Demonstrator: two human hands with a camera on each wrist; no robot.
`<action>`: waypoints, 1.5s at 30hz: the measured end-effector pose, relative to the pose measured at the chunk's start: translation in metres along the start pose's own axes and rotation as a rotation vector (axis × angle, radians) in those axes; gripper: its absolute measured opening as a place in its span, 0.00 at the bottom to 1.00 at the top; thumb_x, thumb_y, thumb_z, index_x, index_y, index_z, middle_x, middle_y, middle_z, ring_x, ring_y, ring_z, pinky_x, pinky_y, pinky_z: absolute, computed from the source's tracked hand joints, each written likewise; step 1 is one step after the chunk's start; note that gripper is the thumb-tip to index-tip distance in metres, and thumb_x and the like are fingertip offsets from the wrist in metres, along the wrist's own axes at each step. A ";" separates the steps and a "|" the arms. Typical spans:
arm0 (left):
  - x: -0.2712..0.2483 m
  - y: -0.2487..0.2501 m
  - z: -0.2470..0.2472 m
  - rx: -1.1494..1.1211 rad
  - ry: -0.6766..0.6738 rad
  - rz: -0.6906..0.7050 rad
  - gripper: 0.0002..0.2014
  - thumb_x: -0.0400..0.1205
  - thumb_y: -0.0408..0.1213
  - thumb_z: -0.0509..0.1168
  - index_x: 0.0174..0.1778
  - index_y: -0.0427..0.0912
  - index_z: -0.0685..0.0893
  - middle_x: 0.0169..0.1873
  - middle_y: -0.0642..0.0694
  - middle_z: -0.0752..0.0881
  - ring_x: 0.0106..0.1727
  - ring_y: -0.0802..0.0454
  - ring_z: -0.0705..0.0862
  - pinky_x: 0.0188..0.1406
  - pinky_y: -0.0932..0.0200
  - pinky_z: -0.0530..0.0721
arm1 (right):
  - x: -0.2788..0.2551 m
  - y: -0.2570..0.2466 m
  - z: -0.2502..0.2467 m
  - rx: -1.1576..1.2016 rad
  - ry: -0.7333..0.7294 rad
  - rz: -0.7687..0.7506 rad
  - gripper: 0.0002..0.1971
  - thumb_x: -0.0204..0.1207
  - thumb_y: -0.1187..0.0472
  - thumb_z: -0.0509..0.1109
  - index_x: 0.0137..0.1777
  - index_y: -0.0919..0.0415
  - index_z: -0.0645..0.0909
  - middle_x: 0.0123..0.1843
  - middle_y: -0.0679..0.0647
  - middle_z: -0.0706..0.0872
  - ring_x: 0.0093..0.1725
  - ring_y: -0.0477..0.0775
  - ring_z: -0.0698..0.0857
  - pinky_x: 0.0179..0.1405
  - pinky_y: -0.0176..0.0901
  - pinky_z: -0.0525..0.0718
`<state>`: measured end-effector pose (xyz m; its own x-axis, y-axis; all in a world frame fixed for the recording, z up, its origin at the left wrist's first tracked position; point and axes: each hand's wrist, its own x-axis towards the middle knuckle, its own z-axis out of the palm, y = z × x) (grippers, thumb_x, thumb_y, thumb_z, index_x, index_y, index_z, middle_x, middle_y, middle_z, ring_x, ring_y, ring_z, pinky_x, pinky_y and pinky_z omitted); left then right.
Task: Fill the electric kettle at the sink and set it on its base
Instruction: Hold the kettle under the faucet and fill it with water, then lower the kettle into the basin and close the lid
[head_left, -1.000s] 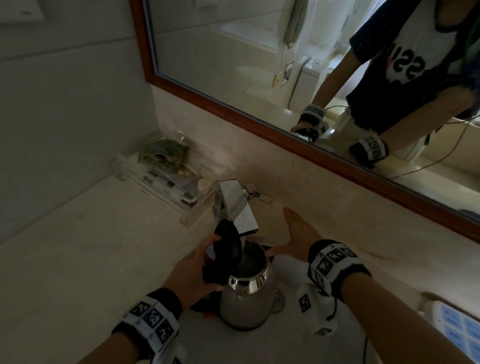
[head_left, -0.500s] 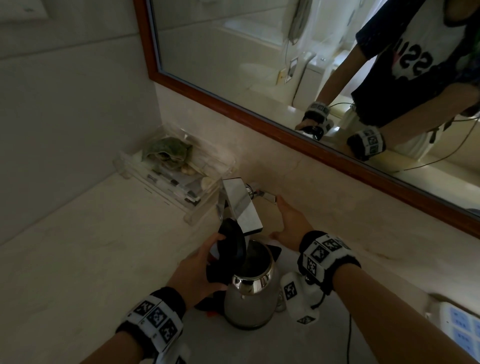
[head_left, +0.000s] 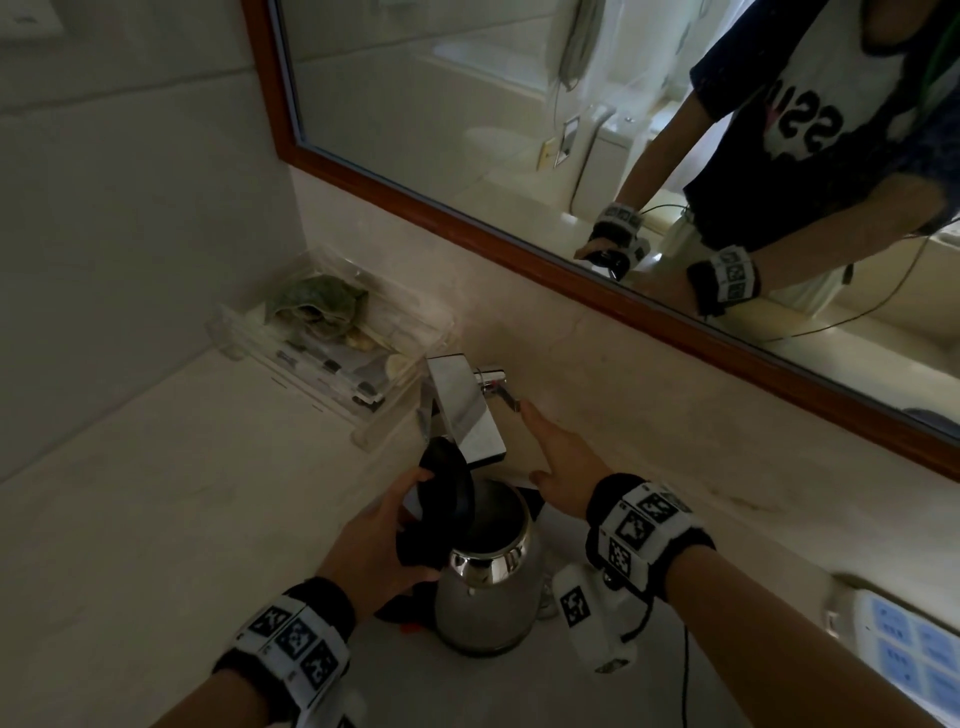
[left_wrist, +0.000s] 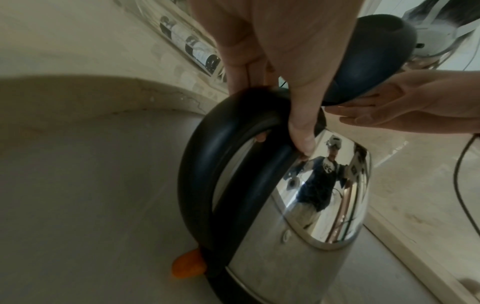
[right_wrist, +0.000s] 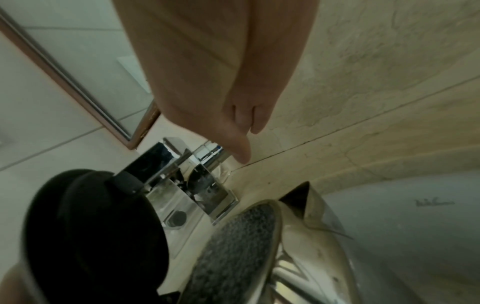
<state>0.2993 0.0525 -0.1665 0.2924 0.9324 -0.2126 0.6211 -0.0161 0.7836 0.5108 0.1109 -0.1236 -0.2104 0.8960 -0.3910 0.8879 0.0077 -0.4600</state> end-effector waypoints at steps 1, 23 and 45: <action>0.000 0.000 0.000 -0.003 0.002 0.006 0.41 0.66 0.34 0.77 0.50 0.75 0.53 0.43 0.63 0.74 0.48 0.56 0.75 0.42 0.69 0.71 | 0.000 0.004 0.001 -0.009 -0.018 0.007 0.43 0.80 0.69 0.64 0.84 0.60 0.37 0.84 0.63 0.59 0.81 0.62 0.65 0.78 0.45 0.64; -0.006 -0.028 0.024 0.134 0.079 0.057 0.42 0.62 0.41 0.79 0.69 0.57 0.64 0.62 0.48 0.78 0.52 0.54 0.80 0.51 0.62 0.80 | -0.036 0.038 0.073 0.337 -0.090 0.193 0.50 0.63 0.50 0.82 0.82 0.56 0.57 0.81 0.53 0.68 0.79 0.55 0.68 0.74 0.42 0.68; 0.008 0.005 0.038 0.684 -0.355 0.122 0.45 0.78 0.39 0.63 0.68 0.75 0.33 0.59 0.34 0.71 0.39 0.41 0.75 0.40 0.54 0.77 | -0.037 0.063 0.095 0.451 -0.065 0.123 0.75 0.26 0.21 0.72 0.81 0.51 0.60 0.78 0.54 0.71 0.76 0.59 0.72 0.75 0.61 0.72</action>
<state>0.3324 0.0463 -0.1863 0.5312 0.7399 -0.4128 0.8461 -0.4381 0.3036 0.5356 0.0367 -0.2135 -0.1532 0.8483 -0.5069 0.6443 -0.3032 -0.7021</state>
